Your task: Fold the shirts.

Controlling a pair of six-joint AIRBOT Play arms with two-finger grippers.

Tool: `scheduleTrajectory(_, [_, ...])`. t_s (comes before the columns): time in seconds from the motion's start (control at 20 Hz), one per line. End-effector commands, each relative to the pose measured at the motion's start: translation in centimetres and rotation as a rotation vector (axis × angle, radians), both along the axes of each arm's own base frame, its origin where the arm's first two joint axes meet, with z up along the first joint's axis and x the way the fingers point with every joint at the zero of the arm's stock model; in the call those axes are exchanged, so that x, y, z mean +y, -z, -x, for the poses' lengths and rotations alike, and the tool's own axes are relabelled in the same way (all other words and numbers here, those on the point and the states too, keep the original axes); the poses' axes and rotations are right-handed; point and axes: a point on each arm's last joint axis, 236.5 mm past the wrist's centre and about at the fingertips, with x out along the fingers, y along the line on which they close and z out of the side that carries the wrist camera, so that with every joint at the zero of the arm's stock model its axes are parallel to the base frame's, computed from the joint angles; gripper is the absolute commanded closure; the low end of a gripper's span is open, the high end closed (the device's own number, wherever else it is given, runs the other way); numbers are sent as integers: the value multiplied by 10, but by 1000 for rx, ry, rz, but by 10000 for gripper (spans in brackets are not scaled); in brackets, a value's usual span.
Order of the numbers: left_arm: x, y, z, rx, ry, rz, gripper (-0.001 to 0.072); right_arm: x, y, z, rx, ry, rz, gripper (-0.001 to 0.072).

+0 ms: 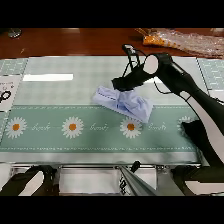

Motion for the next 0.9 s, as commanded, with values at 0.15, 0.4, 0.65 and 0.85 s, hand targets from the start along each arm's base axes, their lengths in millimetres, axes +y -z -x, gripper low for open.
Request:
scheduleTrajectory(0.15, [6,34,4,91,4,-44,692,9,-14,3,10,-26,-85,277])
scheduleTrajectory(0.4, [22,50,0,122,-42,-105,692,-160,-14,23,81,-19,420,277])
scheduleTrajectory(0.65, [27,53,-1,126,-53,-126,691,-291,7,80,337,192,502,277])
scheduleTrajectory(0.85, [32,55,-1,119,-58,-164,692,-240,61,108,399,391,25,109])
